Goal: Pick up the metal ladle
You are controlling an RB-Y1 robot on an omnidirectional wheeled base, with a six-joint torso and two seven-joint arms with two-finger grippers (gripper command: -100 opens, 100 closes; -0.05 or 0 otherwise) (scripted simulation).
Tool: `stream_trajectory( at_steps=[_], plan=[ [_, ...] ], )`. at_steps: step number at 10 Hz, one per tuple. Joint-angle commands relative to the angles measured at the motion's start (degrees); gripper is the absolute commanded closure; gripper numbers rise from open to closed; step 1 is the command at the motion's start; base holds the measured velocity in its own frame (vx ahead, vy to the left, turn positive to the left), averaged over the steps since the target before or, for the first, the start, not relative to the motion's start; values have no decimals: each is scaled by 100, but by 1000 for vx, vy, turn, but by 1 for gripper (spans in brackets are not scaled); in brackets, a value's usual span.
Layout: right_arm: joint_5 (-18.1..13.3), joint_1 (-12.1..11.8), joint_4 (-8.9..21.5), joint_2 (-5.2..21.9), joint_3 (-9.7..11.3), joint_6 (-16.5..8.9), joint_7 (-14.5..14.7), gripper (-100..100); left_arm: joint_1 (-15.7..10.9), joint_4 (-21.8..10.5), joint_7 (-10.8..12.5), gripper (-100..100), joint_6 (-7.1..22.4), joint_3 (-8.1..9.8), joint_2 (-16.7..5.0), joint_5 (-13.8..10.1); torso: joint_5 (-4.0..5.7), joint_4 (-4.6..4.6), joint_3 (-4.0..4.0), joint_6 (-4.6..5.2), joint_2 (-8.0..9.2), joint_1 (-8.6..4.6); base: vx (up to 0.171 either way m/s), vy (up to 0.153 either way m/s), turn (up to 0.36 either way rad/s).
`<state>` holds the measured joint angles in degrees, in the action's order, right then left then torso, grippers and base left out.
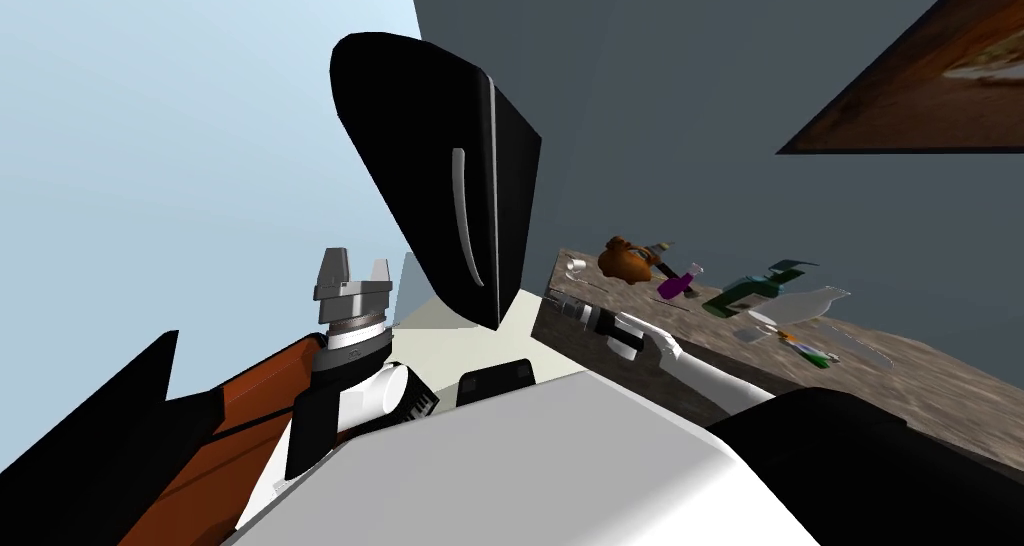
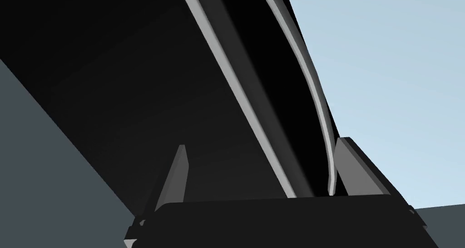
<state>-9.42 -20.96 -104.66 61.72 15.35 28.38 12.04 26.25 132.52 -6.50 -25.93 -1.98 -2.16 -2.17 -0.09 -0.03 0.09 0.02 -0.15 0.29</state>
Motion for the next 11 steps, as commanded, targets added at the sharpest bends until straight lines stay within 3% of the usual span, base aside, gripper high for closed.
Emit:
stream_trajectory(
  at_steps=[1,2,6,7,8,9,10,11],
  plan=[
    [-125,-25,248,286,53,-33,57,-100,0,0,0,0,0,0,0,0,0,0,0,0,0,0,57,82,66],
    [-125,-25,248,444,53,-33,57,-100,0,0,0,0,0,0,0,0,1,0,1,-1,-1,-2,50,70,30],
    [-368,-76,781,1078,177,-29,187,-100,0,0,0,0,0,0,0,0,2,0,1,-1,-2,-5,55,75,51],
    [-494,-115,974,1318,242,-21,256,-100,0,0,0,0,0,0,0,0,3,0,-1,1,1,-11,72,60,63],
    [-494,-115,1056,1376,242,-21,256,-100,0,0,0,0,0,0,0,0,3,-1,3,-1,-5,-11,66,50,42],
    [-621,-162,1332,1609,308,-10,326,-100,0,0,0,0,0,0,0,0,4,-1,2,1,-3,-15,79,57,62],
    [-621,-162,1336,1661,308,-10,326,-100,0,0,0,0,0,0,0,0,4,-2,5,-1,-9,-13,80,49,38],
    [-749,-217,1600,1890,377,6,397,-100,0,0,0,0,0,1,0,0,4,-2,5,1,-8,-14,95,59,74]
  ],
)
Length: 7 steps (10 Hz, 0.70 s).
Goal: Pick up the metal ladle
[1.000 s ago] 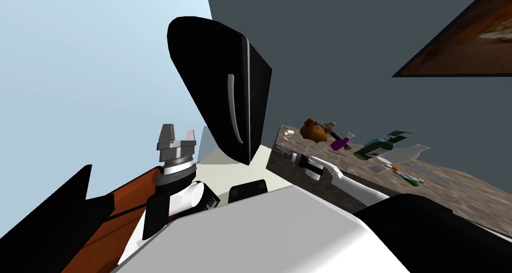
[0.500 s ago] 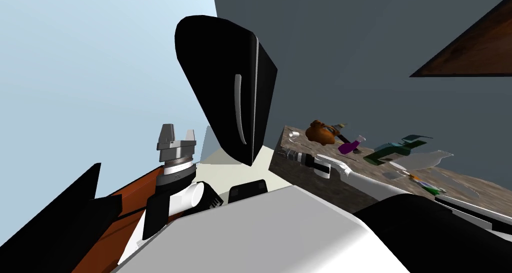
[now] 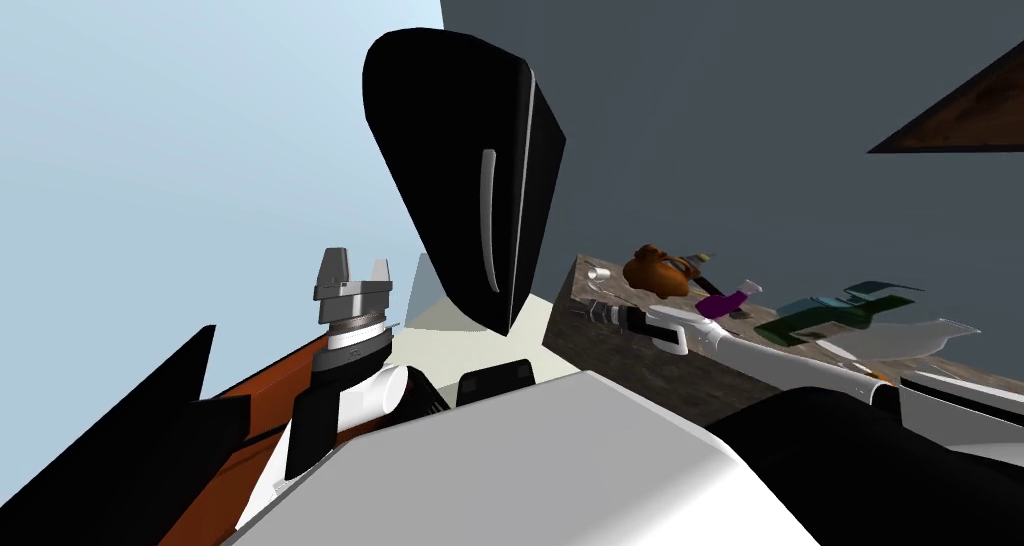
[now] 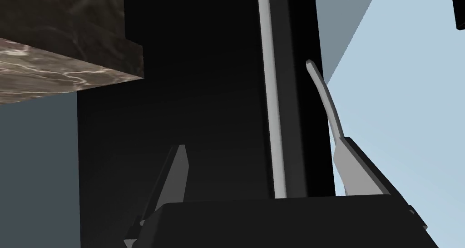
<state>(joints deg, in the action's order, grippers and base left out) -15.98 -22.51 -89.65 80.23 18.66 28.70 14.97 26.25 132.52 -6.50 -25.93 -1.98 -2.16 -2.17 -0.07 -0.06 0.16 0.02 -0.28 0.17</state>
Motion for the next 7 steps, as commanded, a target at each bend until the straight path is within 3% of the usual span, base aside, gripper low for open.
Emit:
stream_trajectory(
  at_steps=[1,2,3,4,5,6,7],
  plan=[
    [-222,-125,286,286,116,-6,176,-100,0,0,0,0,0,0,0,0,0,0,0,0,0,0,150,39,110],
    [-222,-125,400,330,116,-6,176,-100,1,0,0,0,0,0,0,0,2,-4,9,0,-16,-6,112,27,34],
    [-350,-194,555,562,187,17,249,-100,0,0,0,0,0,0,0,0,4,-3,6,1,-9,-9,80,36,64],
    [-350,-194,682,562,187,17,249,-100,0,0,0,0,0,0,0,0,4,-1,2,-1,-1,-8,61,23,36],
    [-477,-269,918,770,260,42,322,-100,0,0,0,0,0,0,0,0,5,1,-4,3,9,-12,94,33,57],
    [-477,-269,960,773,260,42,322,-100,0,0,0,0,0,0,0,0,4,0,-1,0,1,-9,92,19,42],
    [-602,-350,1232,961,334,71,394,-100,0,0,0,0,0,1,0,0,4,0,-1,2,3,-13,107,1,56]
  ],
)
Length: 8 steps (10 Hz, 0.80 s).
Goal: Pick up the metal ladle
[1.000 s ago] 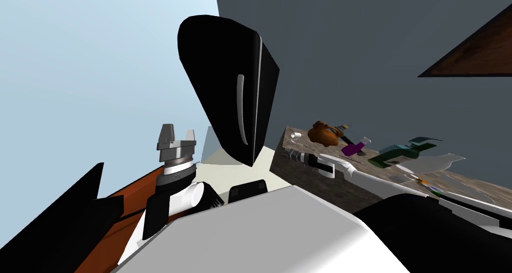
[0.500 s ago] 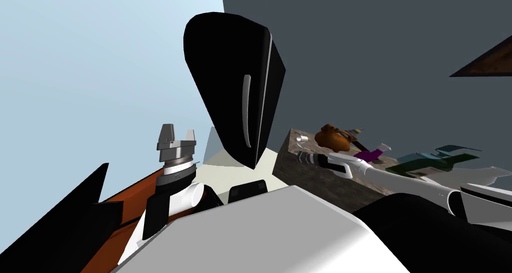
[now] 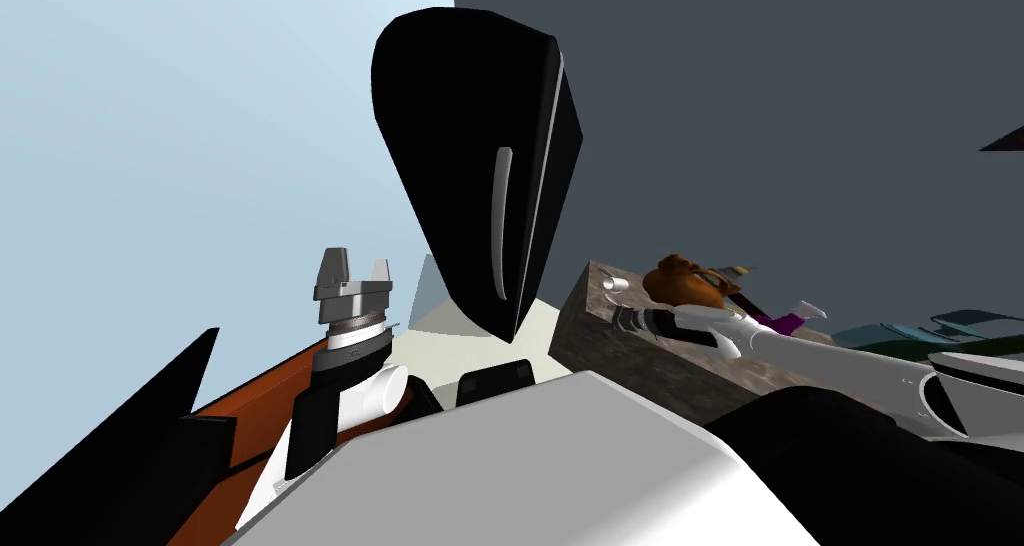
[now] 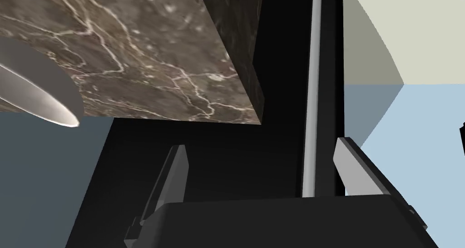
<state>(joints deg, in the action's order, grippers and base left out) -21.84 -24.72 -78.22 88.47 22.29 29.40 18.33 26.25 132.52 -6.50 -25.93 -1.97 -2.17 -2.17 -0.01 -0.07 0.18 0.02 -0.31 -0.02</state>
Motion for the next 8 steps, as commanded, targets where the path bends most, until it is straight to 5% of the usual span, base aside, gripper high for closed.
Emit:
stream_trajectory(
  at_steps=[1,8],
  plan=[
    [-138,-215,286,286,46,32,128,-100,0,0,0,0,0,0,0,0,0,0,0,0,0,0,142,15,99],
    [-474,-494,1049,626,284,137,321,-100,0,0,0,0,0,0,0,0,2,2,-6,2,12,-7,81,-16,39]
  ],
)
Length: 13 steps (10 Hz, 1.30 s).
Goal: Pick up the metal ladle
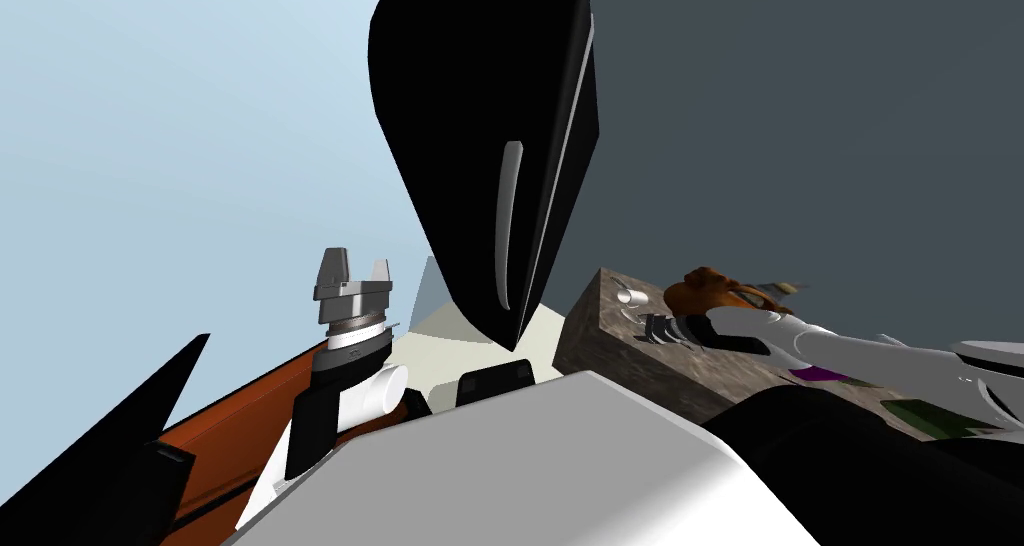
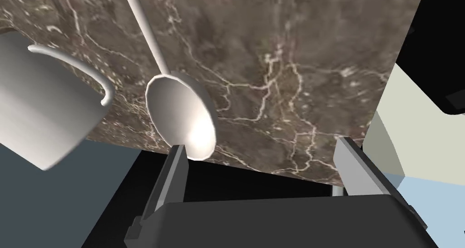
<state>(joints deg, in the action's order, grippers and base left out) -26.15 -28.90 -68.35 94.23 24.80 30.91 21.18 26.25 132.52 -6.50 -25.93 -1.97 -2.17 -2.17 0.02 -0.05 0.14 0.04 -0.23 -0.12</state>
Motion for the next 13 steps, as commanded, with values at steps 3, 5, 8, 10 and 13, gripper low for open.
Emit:
stream_trajectory(
  at_steps=[3,5,8,10,13],
  plan=[
    [-141,-170,254,106,115,23,91,-100,0,0,0,0,0,0,0,0,2,-3,5,0,-7,-4,90,-31,42],
    [-308,-344,560,142,269,94,185,-100,0,0,0,0,0,0,0,0,0,2,-5,0,9,1,84,-36,67],
    [-460,-528,789,42,447,173,269,-100,0,0,0,0,0,0,0,0,6,-2,5,0,-7,-12,109,-64,44],
    [-479,-517,762,10,464,157,258,-100,0,0,0,0,0,0,0,0,6,0,-4,-1,11,-10,21,-29,38],
    [-557,-520,842,-300,528,-17,325,-100,-1,0,0,0,0,0,0,0,2,8,-21,1,37,4,-7,-20,54]
  ],
)
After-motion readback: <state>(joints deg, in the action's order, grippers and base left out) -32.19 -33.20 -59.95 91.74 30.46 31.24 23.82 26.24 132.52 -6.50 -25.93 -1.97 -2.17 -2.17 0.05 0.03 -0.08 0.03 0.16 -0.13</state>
